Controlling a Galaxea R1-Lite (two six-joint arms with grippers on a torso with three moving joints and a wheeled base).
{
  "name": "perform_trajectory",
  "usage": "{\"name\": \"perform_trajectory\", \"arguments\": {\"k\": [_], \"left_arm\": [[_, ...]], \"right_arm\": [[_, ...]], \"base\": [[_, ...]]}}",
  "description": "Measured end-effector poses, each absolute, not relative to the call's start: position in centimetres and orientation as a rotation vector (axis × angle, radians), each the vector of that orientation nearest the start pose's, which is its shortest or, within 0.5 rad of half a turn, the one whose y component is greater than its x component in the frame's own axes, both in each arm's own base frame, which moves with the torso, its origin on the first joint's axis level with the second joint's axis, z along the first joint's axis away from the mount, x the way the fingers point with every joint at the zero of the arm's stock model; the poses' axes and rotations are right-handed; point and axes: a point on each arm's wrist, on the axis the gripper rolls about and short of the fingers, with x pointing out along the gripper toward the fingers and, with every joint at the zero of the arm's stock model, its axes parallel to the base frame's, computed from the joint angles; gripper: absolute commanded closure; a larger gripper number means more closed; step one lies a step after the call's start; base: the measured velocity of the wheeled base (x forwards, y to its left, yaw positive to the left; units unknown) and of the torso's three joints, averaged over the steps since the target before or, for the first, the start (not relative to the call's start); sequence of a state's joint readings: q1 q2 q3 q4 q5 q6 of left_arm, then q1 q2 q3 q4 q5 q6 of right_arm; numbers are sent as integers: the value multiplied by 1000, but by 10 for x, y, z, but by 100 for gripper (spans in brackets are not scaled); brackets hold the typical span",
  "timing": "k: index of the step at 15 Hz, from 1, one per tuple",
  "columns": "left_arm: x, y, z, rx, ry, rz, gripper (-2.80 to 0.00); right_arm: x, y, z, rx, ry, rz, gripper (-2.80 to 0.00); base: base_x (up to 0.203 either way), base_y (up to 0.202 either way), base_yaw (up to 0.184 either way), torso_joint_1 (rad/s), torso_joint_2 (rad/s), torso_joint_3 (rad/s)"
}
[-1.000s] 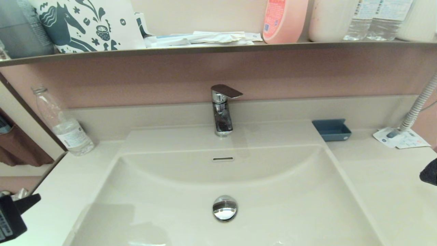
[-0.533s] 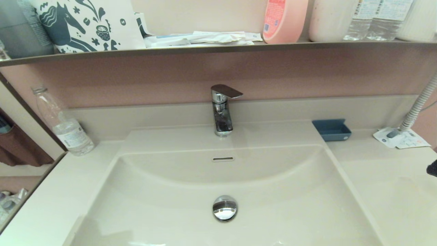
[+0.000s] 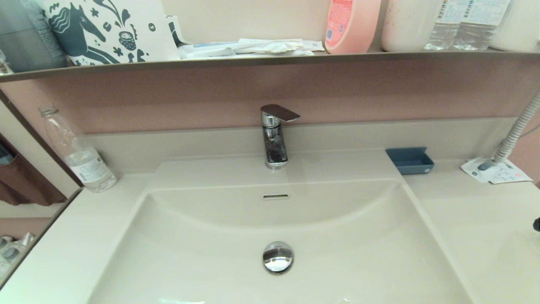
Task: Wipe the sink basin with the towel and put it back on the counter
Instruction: Wipe the sink
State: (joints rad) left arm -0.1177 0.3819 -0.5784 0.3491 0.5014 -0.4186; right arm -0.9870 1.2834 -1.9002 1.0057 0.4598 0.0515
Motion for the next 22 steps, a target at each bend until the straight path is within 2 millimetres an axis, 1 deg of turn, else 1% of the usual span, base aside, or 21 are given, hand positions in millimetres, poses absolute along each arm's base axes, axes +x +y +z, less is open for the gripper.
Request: {"name": "perform_trajectory", "arguments": {"k": [2, 4, 6, 8, 11, 14, 16, 18, 22], "left_arm": [[-31, 13, 192, -361, 39, 456, 0], [-39, 11, 176, -324, 26, 460, 0], [-49, 9, 156, -270, 12, 398, 0], [-52, 7, 136, -219, 17, 311, 0], [-48, 5, 116, -172, 40, 233, 0], [-35, 4, 96, -92, 25, 168, 0], [-30, 3, 92, -50, -19, 120, 0], [-29, 2, 89, -47, -9, 103, 0], [-28, 2, 88, -54, -10, 103, 0]], "right_arm": [[68, -85, 412, 313, 284, -532, 0], [67, -85, 412, 300, 287, -531, 0], [65, -83, 410, 280, 321, -528, 0], [61, -82, 405, 239, 378, -541, 0], [59, -88, 398, 176, 458, -552, 0], [64, -100, 388, 178, 513, -539, 0], [68, -108, 381, 189, 546, -528, 0], [70, -115, 378, 191, 558, -531, 0], [70, -134, 386, 105, 477, -612, 0]], "base": [[0, 0, 0, 0, 0, 0], [0, 0, 0, 0, 0, 0], [0, 0, 0, 0, 0, 0], [0, 0, 0, 0, 0, 0], [0, 0, 0, 0, 0, 0], [0, 0, 0, 0, 0, 0], [0, 0, 0, 0, 0, 0], [0, 0, 0, 0, 0, 0], [0, 0, 0, 0, 0, 0]]}}
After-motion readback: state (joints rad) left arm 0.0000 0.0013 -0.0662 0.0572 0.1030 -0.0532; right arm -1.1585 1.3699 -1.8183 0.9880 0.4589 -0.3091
